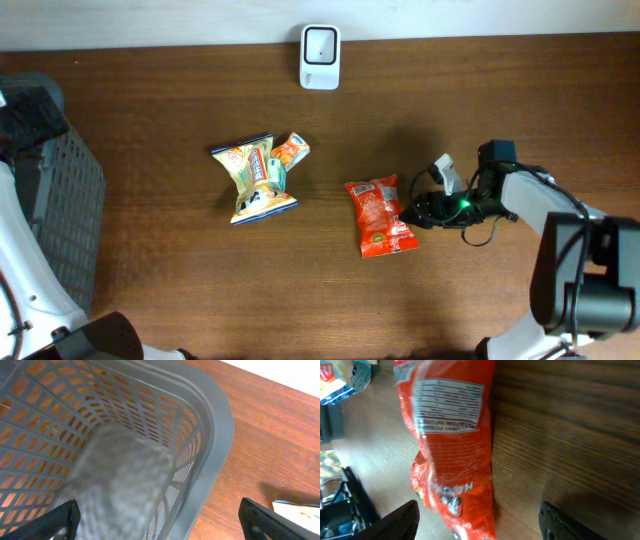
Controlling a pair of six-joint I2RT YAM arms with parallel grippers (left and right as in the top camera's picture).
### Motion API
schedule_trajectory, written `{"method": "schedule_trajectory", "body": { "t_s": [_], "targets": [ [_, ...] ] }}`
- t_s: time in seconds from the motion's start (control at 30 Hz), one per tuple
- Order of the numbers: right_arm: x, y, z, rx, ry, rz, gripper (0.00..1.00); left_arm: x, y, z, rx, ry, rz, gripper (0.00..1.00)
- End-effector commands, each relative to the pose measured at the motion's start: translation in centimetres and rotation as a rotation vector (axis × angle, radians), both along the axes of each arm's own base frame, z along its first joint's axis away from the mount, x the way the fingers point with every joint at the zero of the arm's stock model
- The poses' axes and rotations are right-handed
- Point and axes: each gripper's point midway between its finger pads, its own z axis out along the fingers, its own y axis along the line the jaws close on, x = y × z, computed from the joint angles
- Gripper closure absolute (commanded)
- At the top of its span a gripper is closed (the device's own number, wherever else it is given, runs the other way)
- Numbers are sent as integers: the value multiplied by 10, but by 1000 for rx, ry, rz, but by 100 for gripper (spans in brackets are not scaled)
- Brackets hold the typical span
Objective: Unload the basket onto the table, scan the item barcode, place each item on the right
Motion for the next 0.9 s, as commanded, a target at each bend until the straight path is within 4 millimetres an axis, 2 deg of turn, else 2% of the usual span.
{"method": "schedule_trajectory", "body": {
  "t_s": [0.0, 0.1, 0.2, 0.37, 0.53, 0.6, 0.73, 0.87],
  "targets": [
    [-3, 15, -9, 142, 35, 3, 25, -1, 1, 1, 10, 2, -9, 1],
    [-6, 33, -24, 224, 72, 28, 30, -1, 1, 1, 10, 2, -9, 1],
    [-12, 37, -34, 235, 117, 27, 36, -1, 1, 1, 10, 2, -9, 1],
    [-15, 40, -35, 239, 130, 33, 45, -1, 1, 1, 10, 2, -9, 1],
    [-17, 47, -37, 224, 131, 61, 45, -1, 1, 1, 10, 2, -9, 1],
    [-21, 43, -50, 126, 165, 62, 45, -1, 1, 1, 10, 2, -9, 1],
    [-19, 55, -62, 39, 184, 61, 44, -1, 1, 1, 10, 2, -9, 1],
    [-15, 64, -87, -186, 208, 6, 48, -1, 1, 1, 10, 2, -9, 1]
  ]
}}
